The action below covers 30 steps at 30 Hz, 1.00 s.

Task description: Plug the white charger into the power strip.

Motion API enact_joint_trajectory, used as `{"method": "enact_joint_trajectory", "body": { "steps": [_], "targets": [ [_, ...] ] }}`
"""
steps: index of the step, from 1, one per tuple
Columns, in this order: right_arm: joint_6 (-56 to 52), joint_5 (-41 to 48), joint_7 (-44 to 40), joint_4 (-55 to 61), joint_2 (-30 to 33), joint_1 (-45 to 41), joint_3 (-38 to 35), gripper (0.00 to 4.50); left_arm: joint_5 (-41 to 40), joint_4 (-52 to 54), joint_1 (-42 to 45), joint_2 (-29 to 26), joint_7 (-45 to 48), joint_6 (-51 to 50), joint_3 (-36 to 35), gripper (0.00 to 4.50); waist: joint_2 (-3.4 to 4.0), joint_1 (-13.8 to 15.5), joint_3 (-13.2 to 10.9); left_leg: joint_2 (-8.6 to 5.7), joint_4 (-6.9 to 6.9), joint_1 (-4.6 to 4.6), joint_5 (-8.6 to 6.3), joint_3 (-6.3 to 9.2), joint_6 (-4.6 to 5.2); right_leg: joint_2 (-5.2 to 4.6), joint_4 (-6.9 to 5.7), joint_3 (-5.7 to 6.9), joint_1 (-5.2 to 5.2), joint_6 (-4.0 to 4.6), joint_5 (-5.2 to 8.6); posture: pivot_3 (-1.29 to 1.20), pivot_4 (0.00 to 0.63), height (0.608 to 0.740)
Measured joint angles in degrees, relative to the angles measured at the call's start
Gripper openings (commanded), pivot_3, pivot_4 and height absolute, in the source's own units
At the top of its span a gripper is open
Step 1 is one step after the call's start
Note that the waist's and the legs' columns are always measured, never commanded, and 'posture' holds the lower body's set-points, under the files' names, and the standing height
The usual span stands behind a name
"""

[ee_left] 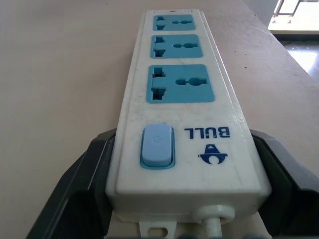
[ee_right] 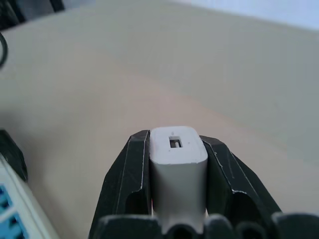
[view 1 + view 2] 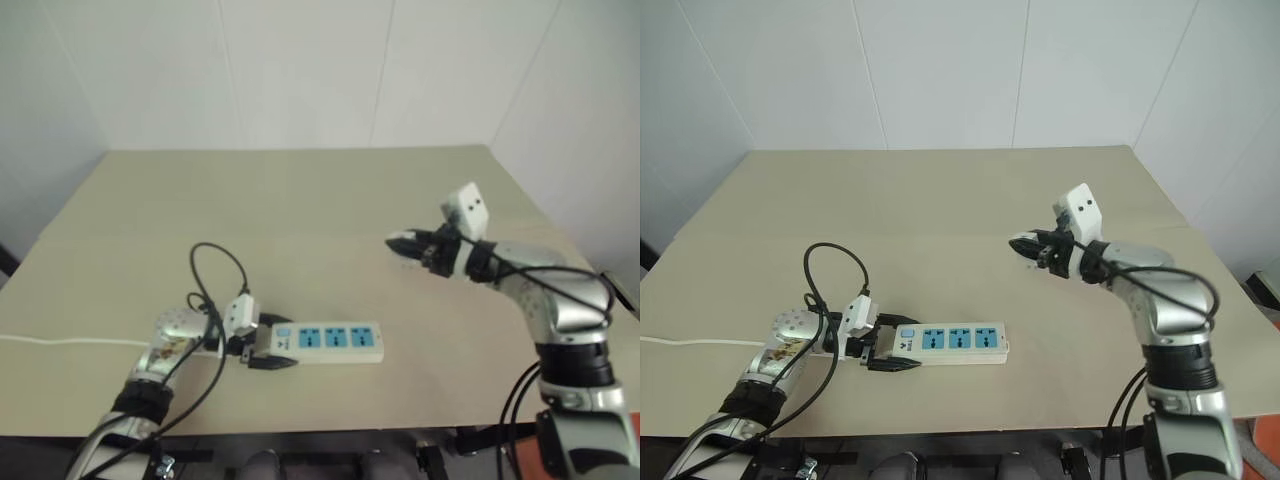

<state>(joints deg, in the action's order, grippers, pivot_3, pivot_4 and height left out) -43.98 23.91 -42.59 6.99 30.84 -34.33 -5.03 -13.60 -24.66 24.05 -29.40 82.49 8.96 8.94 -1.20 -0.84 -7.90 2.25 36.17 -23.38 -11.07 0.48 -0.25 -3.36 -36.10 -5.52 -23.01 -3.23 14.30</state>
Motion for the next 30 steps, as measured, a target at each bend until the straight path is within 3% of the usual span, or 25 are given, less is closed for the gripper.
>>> {"method": "enact_joint_trajectory", "body": {
  "steps": [12,24,30],
  "targets": [
    [6.93,11.13,-12.41,3.39,-3.31,4.56,-0.21,1.16,0.49,-0.1,-0.19,0.19,-1.33,1.05,0.23,3.3,-0.01,0.05,0.0,0.02,0.04,0.24,0.0,0.01,0.0,0.01,0.03,0.02,0.31,-0.01,0.0,0.0,0.15,0.74],
    [13.67,9.38,-16.79,3.33,-3.4,6.3,5.09,1.16,0.85,-0.13,-0.47,0.33,-2.35,2.25,0.65,3.3,0.0,0.15,0.0,0.01,0.06,0.45,0.0,0.01,0.0,-0.01,0.1,0.04,0.55,-0.11,0.06,0.0,0.15,0.74],
    [19.57,6.86,-17.69,0.31,-7.76,7.09,9.36,1.16,0.84,-0.28,-0.45,0.41,-2.48,2.23,0.88,3.3,0.0,0.15,0.0,0.01,0.06,0.5,0.0,0.01,0.0,-0.01,0.1,0.04,0.61,-0.17,0.1,0.0,0.15,0.74]
  ]
}}
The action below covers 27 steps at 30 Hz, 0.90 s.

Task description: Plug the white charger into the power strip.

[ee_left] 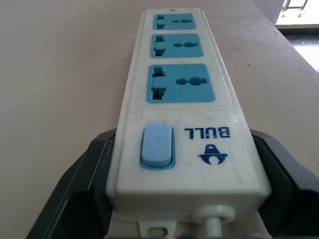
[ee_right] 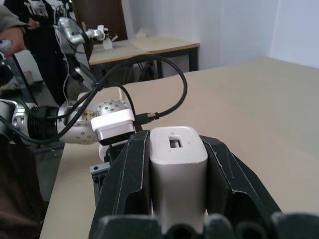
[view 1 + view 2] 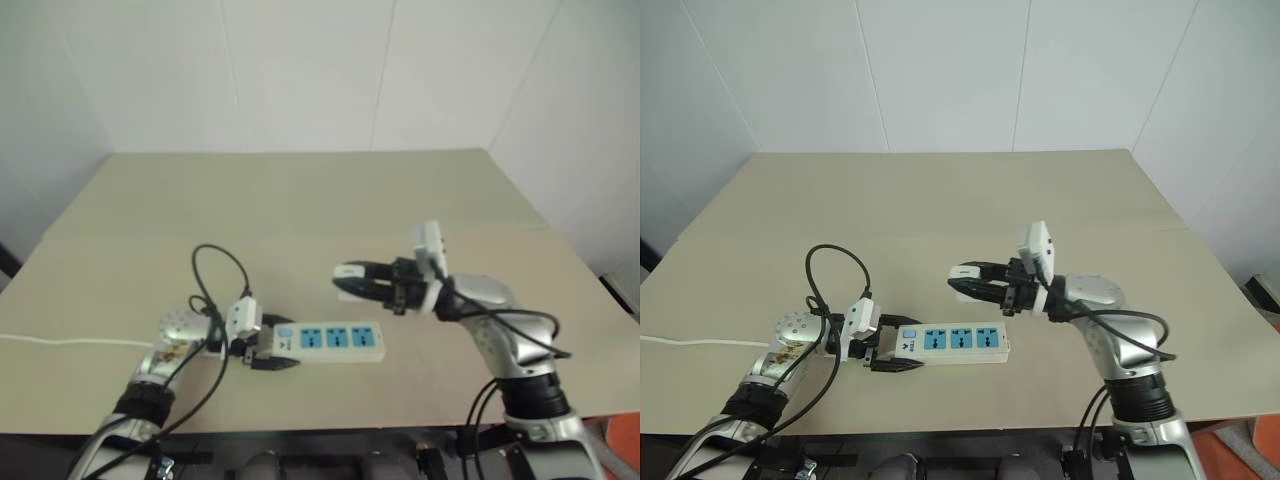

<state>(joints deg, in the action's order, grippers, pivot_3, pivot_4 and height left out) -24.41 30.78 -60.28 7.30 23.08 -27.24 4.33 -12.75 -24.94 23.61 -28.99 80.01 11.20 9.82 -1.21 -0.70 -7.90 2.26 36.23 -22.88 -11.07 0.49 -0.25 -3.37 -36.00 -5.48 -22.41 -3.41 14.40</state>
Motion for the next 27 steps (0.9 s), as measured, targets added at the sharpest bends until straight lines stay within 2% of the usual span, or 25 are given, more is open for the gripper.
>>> {"method": "enact_joint_trajectory", "body": {
  "steps": [14,27],
  "targets": [
    [16.68,-9.41,-2.82,-10.99,-6.34,1.44,7.24,1.16,-0.04,0.34,-0.28,-0.01,-0.26,-0.19,0.11,3.3,0.0,-0.01,0.0,0.0,-0.01,0.02,0.0,0.0,0.0,0.0,0.02,0.01,0.02,-0.02,0.01,0.0,0.15,0.74],
    [22.55,-12.32,-3.16,-16.31,-11.03,1.53,9.6,1.16,-0.1,1.64,-1.07,-0.35,-0.79,-1.36,0.08,3.3,0.0,-0.14,0.0,0.02,-0.04,0.04,0.0,0.0,-0.01,0.01,0.02,0.01,0.01,0.01,0.0,0.0,0.15,0.74]
  ]
}}
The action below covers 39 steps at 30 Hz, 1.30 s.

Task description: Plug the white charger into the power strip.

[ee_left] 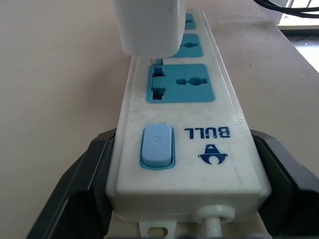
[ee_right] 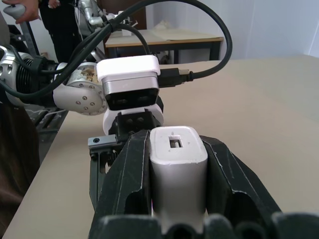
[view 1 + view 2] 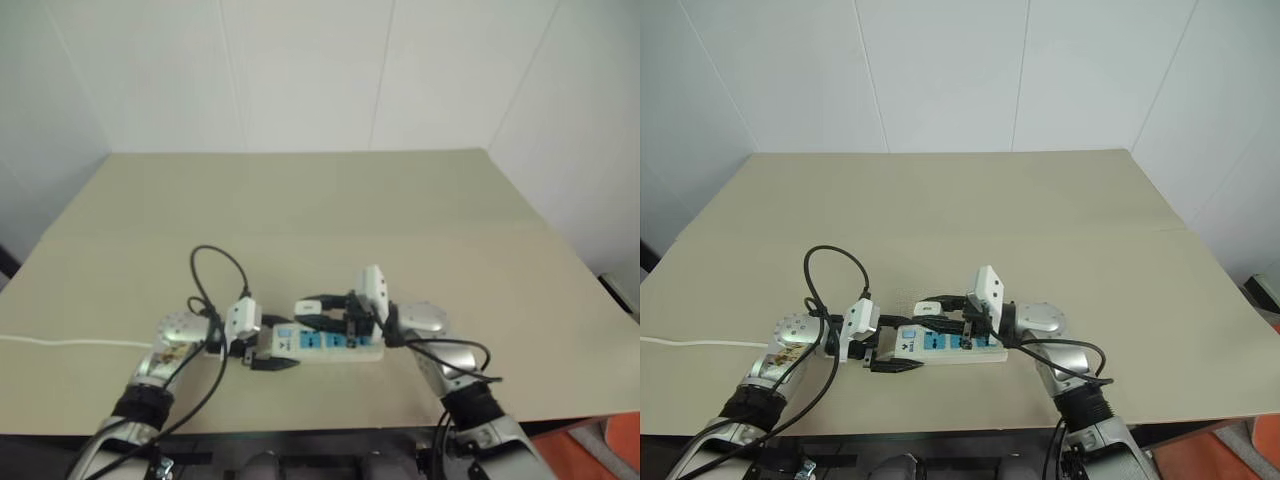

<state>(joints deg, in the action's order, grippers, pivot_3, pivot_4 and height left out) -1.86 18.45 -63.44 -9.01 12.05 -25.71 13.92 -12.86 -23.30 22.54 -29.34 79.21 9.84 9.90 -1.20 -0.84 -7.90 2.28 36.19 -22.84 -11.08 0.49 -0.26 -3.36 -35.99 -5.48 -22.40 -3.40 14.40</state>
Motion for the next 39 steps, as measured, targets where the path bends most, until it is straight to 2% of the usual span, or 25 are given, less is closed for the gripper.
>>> {"method": "enact_joint_trajectory", "body": {
  "steps": [15,39],
  "targets": [
    [3.74,-1.57,-0.15,-4.29,-2.23,-0.14,1.04,1.16,-0.56,2.35,-1.53,-1.16,-1.03,-1.25,-0.38,3.3,0.0,-0.32,0.0,0.09,-0.13,0.06,0.0,0.0,0.0,0.08,0.0,0.0,-0.02,0.05,0.02,0.0,0.15,0.74],
    [6.33,-1.44,-1.51,-7.91,-0.58,-2.27,0.15,1.16,-0.68,2.35,-1.56,-1.44,-1.05,-1.34,-0.37,3.3,0.0,-0.4,0.0,0.14,-0.18,0.13,0.0,-0.01,0.0,0.13,0.0,0.0,0.0,0.09,0.04,0.0,0.15,0.74]
  ]
}}
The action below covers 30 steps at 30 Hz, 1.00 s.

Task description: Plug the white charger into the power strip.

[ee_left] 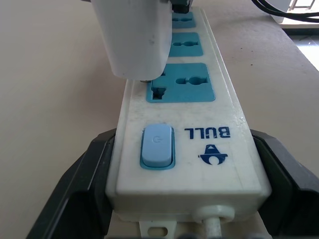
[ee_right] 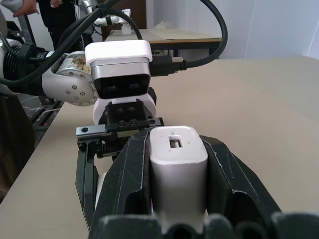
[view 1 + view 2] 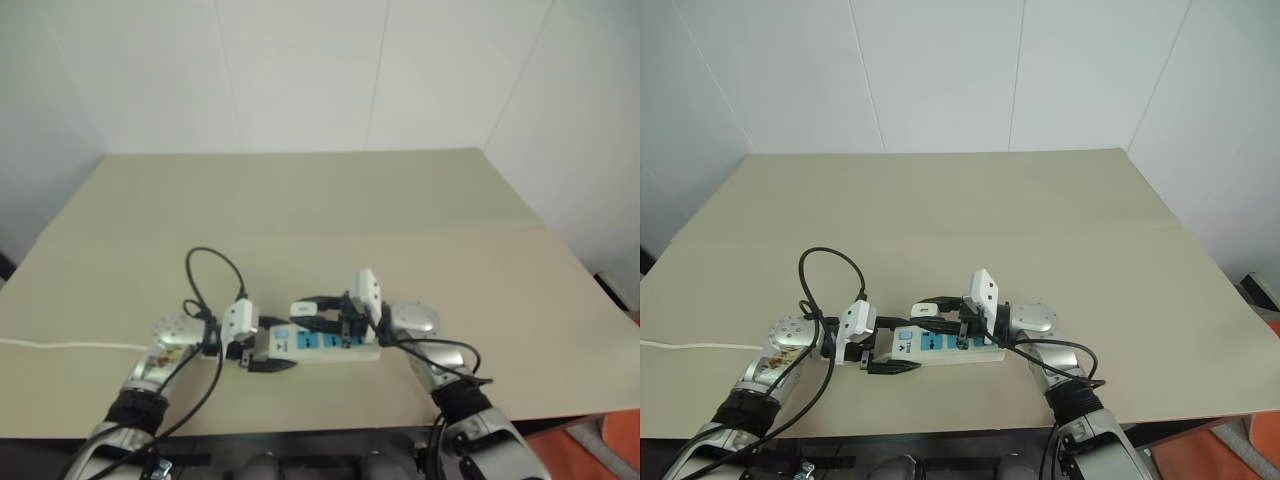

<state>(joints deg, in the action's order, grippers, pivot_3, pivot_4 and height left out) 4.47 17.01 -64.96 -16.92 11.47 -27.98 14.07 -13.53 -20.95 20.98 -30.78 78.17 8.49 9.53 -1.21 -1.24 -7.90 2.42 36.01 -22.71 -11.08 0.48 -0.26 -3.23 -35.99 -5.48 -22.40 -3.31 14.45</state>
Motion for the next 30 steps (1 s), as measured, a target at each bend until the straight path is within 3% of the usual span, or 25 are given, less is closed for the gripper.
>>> {"method": "enact_joint_trajectory", "body": {
  "steps": [30],
  "targets": [
    [-0.13,-0.45,-0.68,-0.92,-0.98,0.97,0.83,1.16,-0.17,1.4,-0.7,-0.85,-0.07,-0.78,-0.16,3.3,0.0,-0.43,0.0,0.07,-0.08,-0.01,-0.01,-0.01,-0.01,0.06,0.04,0.01,-0.03,0.08,0.04,0.0,0.15,0.74]
  ]
}}
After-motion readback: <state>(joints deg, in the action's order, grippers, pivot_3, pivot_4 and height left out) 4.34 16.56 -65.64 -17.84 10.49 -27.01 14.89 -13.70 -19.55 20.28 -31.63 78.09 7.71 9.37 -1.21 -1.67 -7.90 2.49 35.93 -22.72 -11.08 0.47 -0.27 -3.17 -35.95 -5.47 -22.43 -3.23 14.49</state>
